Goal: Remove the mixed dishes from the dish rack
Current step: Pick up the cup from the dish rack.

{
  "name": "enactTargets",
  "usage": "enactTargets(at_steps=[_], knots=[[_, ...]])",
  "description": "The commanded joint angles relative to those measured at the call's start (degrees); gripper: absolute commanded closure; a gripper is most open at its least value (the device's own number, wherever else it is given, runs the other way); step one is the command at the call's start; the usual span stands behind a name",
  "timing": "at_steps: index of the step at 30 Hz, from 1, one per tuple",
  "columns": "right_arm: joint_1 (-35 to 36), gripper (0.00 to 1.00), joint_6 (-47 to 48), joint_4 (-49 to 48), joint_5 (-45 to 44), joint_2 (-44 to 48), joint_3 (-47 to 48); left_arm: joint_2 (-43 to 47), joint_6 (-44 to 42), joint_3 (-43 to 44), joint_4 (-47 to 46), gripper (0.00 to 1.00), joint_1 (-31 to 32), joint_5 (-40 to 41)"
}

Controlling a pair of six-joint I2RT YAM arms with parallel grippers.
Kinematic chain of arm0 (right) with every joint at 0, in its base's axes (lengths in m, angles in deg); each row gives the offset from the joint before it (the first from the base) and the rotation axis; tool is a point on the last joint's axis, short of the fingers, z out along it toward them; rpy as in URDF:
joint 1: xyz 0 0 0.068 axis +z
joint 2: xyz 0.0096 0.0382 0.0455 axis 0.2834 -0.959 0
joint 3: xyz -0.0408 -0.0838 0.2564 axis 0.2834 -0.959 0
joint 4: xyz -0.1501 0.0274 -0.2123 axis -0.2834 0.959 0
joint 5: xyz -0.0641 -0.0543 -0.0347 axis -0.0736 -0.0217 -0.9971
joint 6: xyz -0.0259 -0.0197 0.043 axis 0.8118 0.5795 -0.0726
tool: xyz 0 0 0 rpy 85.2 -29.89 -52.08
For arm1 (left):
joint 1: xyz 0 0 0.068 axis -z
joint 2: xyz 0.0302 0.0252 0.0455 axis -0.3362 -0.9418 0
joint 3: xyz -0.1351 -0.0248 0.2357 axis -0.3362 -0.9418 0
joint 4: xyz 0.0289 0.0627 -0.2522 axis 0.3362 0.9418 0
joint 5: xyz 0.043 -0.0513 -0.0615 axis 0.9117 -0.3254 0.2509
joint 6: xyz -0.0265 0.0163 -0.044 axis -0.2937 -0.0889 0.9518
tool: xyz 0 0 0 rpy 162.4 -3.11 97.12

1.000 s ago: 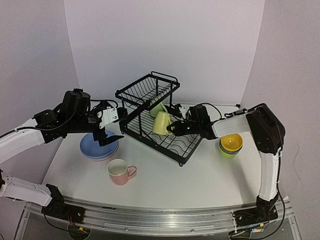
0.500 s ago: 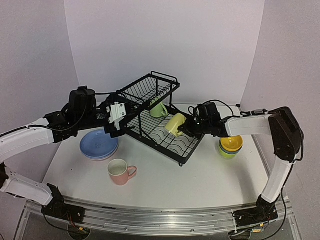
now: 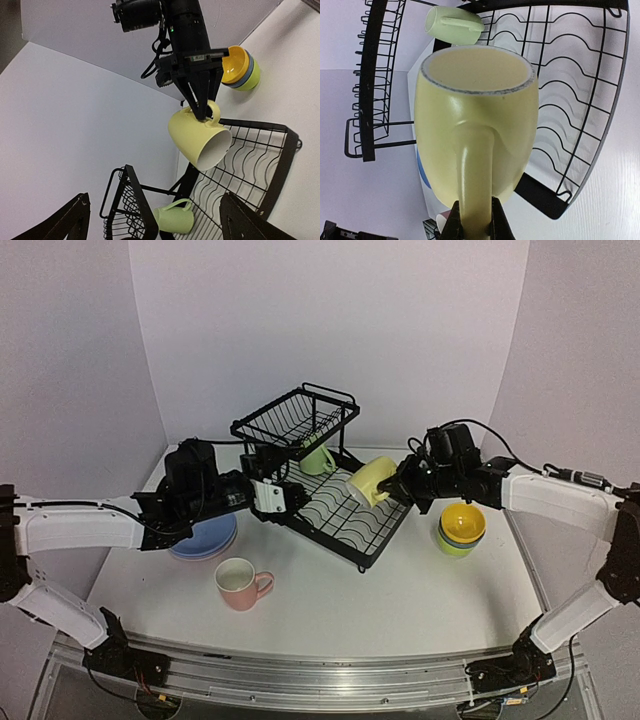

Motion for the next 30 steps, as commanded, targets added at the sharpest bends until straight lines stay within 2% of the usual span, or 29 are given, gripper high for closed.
enactTargets(at_steps=[1,13,18,26,28,30], knots=[[2.0,1.00,-3.3,2.3,-0.8,6.1,4.5,-8.1,-7.0,5.8,-9.3,0.11,0.1,3.8],[6.6,1.00,-6.1,1.2,-3.4,7.3,8.0,-16.9,-5.1,15.1,-5.8,0.12,2.0,3.7],[7.9,1.00,-7.5,0.0,-3.8,7.6,8.4,-19.8,-6.1,17.2,-5.1,0.21,2.2,5.7],[8.7,1.00,-8.7,-1.1,-2.7,7.8,8.5,-23.4,-7.8,20.3,-6.6,0.28,1.2,9.0],[8.9,1.00,-9.8,-1.9,-2.2,7.5,8.2,-24.6,-8.1,21.8,-7.2,0.32,1.0,9.1],[9.1,1.00,-10.7,-2.7,-1.9,7.4,8.0,-25.4,-8.3,23.2,-7.3,0.40,0.9,9.5]])
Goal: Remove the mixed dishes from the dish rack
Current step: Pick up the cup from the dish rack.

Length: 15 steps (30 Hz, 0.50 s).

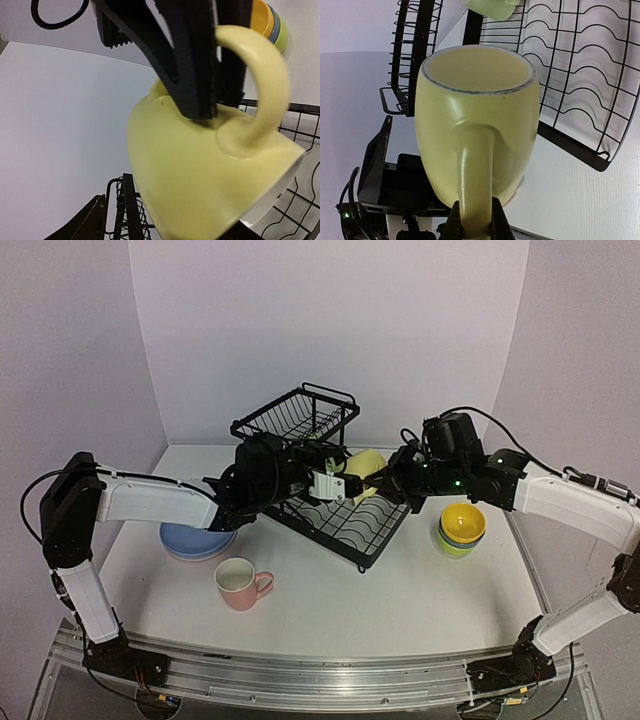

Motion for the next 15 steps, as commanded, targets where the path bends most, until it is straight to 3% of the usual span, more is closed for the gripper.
enactTargets(at_steps=[1,2,4,5,9,13,15], knots=[[0.7,1.00,-3.5,-8.5,1.0,2.6,3.0,-1.3,-1.0,5.4,-3.2,0.47,-0.7,1.7],[0.6,1.00,-3.5,-8.6,0.9,2.7,2.9,-1.3,-1.3,5.4,-3.3,0.56,-0.7,1.5],[0.6,1.00,-3.2,-8.6,0.5,3.1,2.4,-0.6,-1.7,4.3,-4.5,0.90,-0.7,0.8],[0.6,1.00,-3.1,-8.6,0.2,3.2,2.1,-0.1,-1.8,3.4,-5.1,0.98,-0.7,0.3],[0.6,1.00,-3.2,-8.6,-0.4,3.2,1.1,2.5,-1.9,0.9,-3.9,1.00,-0.5,-0.8],[0.6,1.00,-1.0,-7.1,-1.8,3.2,1.3,5.8,0.6,1.0,5.1,1.00,-0.4,-1.9],[0.6,0.87,-0.7,-5.3,-3.3,3.6,1.2,7.9,2.7,2.0,11.8,1.00,-0.4,-3.5]])
